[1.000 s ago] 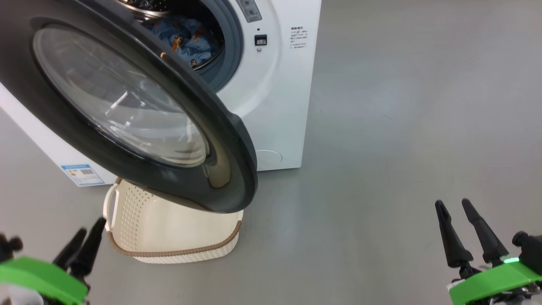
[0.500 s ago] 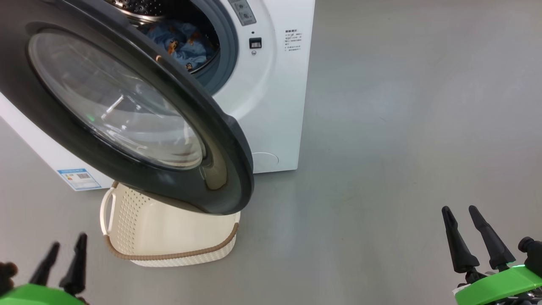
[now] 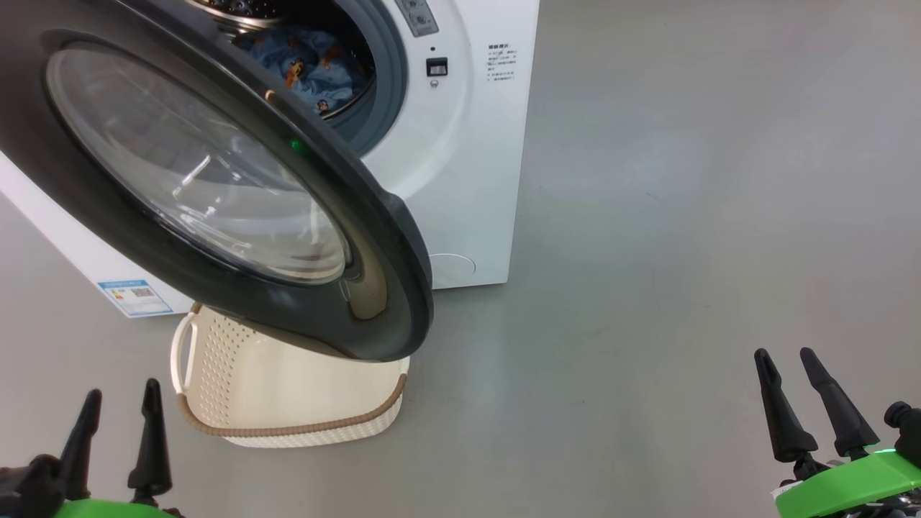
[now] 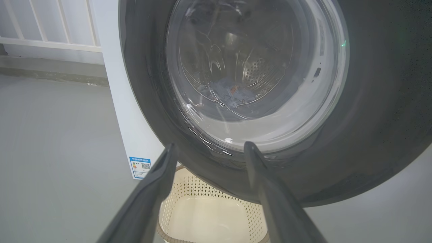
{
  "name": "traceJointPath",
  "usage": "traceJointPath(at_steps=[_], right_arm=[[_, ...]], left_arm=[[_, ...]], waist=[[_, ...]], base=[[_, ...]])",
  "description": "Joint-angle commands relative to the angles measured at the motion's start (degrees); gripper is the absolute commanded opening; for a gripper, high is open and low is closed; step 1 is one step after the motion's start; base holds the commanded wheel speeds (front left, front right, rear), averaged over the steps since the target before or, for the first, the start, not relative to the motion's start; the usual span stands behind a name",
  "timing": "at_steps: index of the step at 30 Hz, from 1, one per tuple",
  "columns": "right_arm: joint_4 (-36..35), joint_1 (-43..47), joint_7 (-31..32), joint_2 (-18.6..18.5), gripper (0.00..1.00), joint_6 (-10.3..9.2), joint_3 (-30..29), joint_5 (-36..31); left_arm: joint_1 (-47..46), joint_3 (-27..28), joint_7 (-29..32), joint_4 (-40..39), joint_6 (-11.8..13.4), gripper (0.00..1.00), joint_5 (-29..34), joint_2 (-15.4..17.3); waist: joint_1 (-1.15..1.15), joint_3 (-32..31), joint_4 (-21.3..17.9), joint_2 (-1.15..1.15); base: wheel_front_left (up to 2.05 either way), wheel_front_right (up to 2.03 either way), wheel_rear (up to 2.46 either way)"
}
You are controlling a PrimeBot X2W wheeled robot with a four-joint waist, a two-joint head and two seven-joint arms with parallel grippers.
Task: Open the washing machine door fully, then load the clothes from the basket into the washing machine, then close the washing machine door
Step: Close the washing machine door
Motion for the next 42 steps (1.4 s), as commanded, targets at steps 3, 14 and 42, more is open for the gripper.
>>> traceJointPath(at_steps=[3,14,42], right_arm=[[-1.25,-1.14,-0.28,-1.12,1.0,0.09,0.81,-0.64],[-1.21,-1.21,-0.28,-0.76,1.0,0.09,0.94,-0.65],[-12.71,-13.85,-0.28,1.91,0.0,0.09,9.61,0.15]], left_arm=[[0.27,3.73,-0.37,-3.18,-0.14,1.0,4.86,-0.87],[1.18,4.25,-0.38,-1.69,-0.14,1.0,7.09,-3.18],[2.02,1.99,-0.38,-4.02,-0.14,1.0,7.34,-5.11]], waist=[[0.0,0.1,0.03,0.0],[0.0,0.27,0.21,0.0],[0.0,-1.19,5.75,0.0]], base=[[0.0,0.0,0.0],[0.0,0.0,0.0],[0.0,0.0,0.0]])
